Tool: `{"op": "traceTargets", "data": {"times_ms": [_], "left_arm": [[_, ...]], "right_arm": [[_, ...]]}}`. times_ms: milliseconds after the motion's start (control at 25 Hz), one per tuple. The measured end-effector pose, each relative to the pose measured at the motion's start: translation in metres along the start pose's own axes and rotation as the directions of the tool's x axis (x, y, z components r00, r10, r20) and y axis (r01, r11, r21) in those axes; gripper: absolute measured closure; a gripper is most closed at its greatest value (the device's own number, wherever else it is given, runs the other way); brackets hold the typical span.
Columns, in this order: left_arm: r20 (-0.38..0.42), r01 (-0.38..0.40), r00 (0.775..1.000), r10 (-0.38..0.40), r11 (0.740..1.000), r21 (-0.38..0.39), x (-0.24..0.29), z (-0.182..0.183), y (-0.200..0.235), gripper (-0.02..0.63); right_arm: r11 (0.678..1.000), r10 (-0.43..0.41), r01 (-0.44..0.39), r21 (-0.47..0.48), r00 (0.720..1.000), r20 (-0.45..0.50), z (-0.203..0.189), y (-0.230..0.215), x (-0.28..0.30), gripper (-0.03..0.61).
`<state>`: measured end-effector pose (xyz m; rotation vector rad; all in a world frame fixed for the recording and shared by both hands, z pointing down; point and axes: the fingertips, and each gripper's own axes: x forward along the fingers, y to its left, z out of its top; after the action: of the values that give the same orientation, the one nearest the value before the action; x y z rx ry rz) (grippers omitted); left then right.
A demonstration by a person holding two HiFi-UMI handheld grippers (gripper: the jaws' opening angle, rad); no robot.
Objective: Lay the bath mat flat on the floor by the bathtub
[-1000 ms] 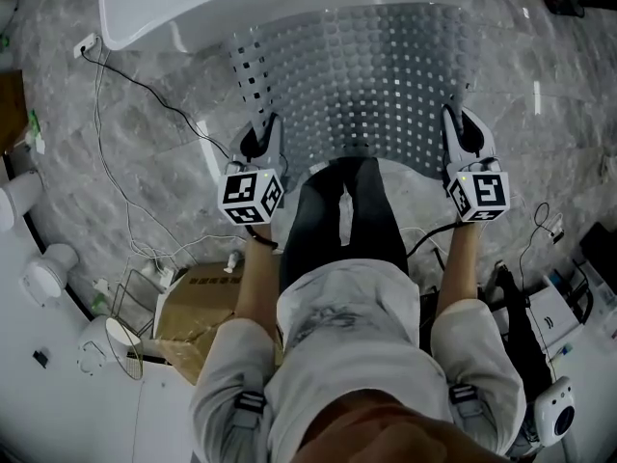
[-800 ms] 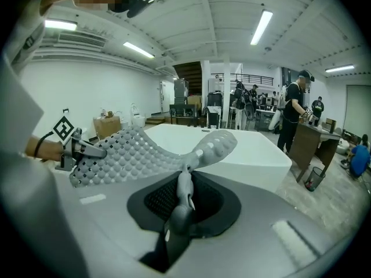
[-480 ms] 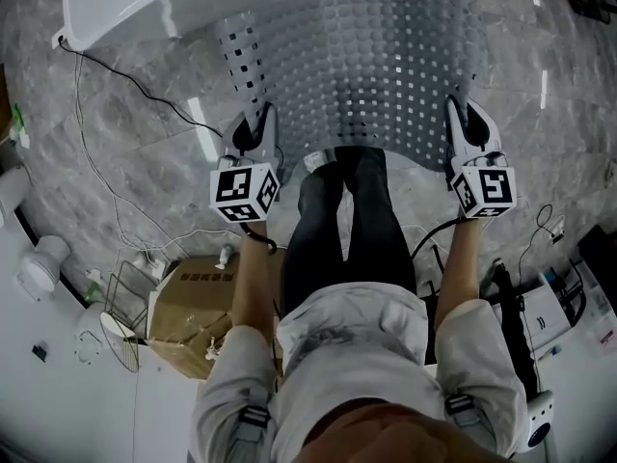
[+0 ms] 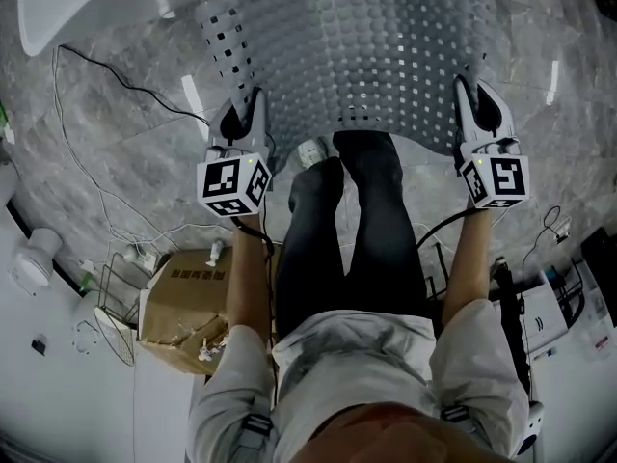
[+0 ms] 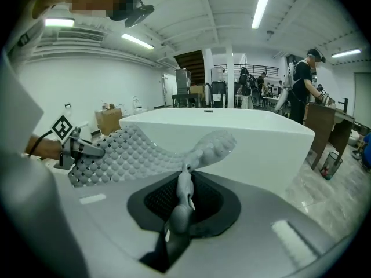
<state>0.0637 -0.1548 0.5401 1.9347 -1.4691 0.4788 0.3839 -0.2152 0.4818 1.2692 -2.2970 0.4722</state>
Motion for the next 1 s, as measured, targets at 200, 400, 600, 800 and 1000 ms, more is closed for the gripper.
{"op": "traceTargets", "data": {"times_ms": [200,400,600,800,1000], "left_arm": [[-0.007,0.001,1.000,-0.001,1.000,-0.001,0.035,-0.034,0.013,0.538],[-0.015,0.017,1.000,-0.017,0.999,0.028,0.075,-0.060,0.025,0.538],[-0.010,0.031,0.999,-0.030,0.999,0.045,0.108,-0.085,0.044,0.538],[-0.004,0.034,0.999,-0.034,0.998,0.062,0.153,-0.112,0.058,0.538],[0.004,0.029,1.000,-0.029,0.997,0.067,0.188,-0.136,0.083,0.538]], "right_arm": [[1.000,0.005,-0.005,-0.018,1.000,-0.010,-0.040,-0.010,0.032,0.534],[0.999,0.001,-0.001,-0.039,1.000,-0.016,-0.075,-0.020,0.064,0.534],[0.998,-0.018,0.017,-0.055,1.000,-0.012,-0.107,-0.025,0.095,0.534],[0.997,-0.038,0.037,-0.062,0.999,-0.010,-0.145,-0.045,0.126,0.534],[0.997,-0.044,0.044,-0.068,0.999,-0.004,-0.176,-0.051,0.163,0.534]]}}
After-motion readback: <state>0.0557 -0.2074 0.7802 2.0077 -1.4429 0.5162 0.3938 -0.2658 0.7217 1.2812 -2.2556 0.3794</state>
